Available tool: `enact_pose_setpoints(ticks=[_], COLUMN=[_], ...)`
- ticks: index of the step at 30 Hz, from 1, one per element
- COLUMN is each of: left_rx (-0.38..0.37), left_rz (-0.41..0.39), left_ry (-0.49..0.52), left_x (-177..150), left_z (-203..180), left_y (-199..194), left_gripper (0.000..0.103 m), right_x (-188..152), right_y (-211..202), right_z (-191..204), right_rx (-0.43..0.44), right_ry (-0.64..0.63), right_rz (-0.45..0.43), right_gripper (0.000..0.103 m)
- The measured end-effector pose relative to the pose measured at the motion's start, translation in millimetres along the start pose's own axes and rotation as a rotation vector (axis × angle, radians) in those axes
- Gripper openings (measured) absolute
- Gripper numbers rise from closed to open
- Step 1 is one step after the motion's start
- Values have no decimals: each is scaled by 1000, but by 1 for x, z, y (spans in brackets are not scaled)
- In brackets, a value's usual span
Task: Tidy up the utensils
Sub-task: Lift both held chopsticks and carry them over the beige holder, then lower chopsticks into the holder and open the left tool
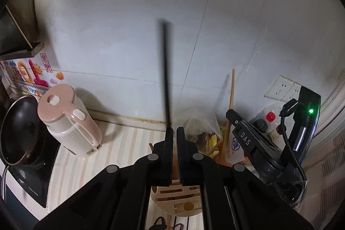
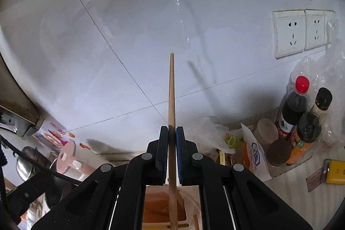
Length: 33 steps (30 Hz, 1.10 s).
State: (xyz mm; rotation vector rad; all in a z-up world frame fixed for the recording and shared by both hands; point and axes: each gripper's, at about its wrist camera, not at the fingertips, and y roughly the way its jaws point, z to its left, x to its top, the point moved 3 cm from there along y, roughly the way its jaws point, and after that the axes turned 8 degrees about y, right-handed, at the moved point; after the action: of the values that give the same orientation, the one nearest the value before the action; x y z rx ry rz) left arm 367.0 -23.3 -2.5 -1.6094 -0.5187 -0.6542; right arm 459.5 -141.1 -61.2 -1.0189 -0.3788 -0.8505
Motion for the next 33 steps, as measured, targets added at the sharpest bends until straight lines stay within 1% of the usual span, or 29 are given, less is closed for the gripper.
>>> enact_pose_setpoints(ticks=[3,6,11,13,17,18,20,22,23,24,25,26,27,29,33], left_rx=[-13,-17,-13,-5,35,51,83,115,124,130,140,150,160,167,169], left_rz=[16,15,16,17,36,46,61,78,90,101,106,105,103,107,116], left_ry=[-7,-7,-17,-30,-65,-66,-81,-102,-117,-130,-138,-143,-148,-156,-157], left_x=[-4,-4,-4,-7,-19,-23,-32,-40,-46,-51,-56,-60,-65,-72,-82], left_z=[2,2,8,14,30,34,43,52,56,60,64,66,69,71,74], left_y=[7,8,8,7,9,11,15,20,23,25,27,27,28,30,35], left_gripper=[1,1,1,1,3,6,6,8,15,28,36,52,59,60,79], right_x=[-2,-4,-6,-9,-18,-21,-27,-34,-38,-40,-44,-48,-50,-53,-56], right_y=[0,-4,-20,-20,-19,-18,-16,-13,-13,-13,-13,-14,-16,-21,-33], right_z=[-2,0,12,16,19,19,19,18,17,16,15,14,13,11,9], right_rx=[14,42,103,121,149,146,133,118,110,107,99,94,94,95,103], right_ry=[11,18,-19,-32,-55,-64,-90,-113,-122,-129,-143,-154,-161,-176,-194], right_rz=[-21,-42,-155,-162,-202,-206,-233,-238,-248,-256,-260,-272,-282,-295,-297], right_gripper=[7,7,7,7,7,7,7,7,7,7,7,7,8,8,8])
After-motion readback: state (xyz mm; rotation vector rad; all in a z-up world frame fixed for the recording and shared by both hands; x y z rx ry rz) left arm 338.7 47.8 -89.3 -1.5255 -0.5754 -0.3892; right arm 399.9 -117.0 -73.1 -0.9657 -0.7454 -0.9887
